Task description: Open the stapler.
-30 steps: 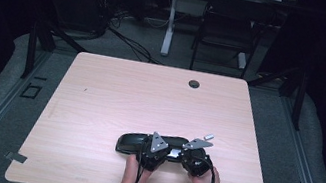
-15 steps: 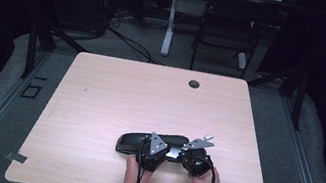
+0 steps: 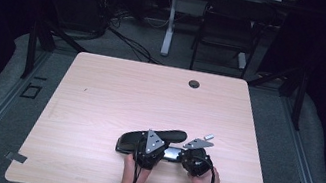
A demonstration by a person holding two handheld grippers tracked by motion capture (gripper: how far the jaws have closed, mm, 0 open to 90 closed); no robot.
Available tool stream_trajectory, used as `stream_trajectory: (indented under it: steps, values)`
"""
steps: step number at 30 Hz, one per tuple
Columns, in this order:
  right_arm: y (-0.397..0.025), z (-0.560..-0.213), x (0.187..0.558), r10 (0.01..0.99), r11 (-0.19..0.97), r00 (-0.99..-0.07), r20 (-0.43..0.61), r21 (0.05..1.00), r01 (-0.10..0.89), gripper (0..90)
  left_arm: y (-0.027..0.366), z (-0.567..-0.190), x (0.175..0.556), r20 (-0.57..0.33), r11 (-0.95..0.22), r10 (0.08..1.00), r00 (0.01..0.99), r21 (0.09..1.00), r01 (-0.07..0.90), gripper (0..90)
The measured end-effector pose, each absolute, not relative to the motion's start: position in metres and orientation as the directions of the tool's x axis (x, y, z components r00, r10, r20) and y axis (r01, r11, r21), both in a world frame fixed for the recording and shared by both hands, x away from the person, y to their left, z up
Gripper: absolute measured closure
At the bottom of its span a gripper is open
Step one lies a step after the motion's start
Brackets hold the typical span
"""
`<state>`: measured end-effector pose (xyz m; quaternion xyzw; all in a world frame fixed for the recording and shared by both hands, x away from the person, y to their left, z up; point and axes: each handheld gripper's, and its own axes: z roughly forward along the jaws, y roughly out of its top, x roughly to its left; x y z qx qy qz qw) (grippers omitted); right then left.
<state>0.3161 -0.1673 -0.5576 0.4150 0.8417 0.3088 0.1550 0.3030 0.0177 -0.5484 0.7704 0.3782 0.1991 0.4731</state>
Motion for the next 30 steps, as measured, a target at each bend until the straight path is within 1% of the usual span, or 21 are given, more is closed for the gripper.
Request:
stream_trajectory:
  steps: [10,30]
  values:
    - [-0.167,-0.558,0.316,0.793,0.460,-0.609,0.004,0.651,0.603,90.0,0.025,-0.539,0.303,-0.053,-0.254,0.773,0.633,0.888,0.384,90.0]
    - [-0.167,-0.558,0.317,0.795,0.454,-0.606,0.011,0.652,0.608,90.0,0.040,-0.522,0.302,-0.084,-0.209,0.781,0.619,0.899,0.385,90.0]
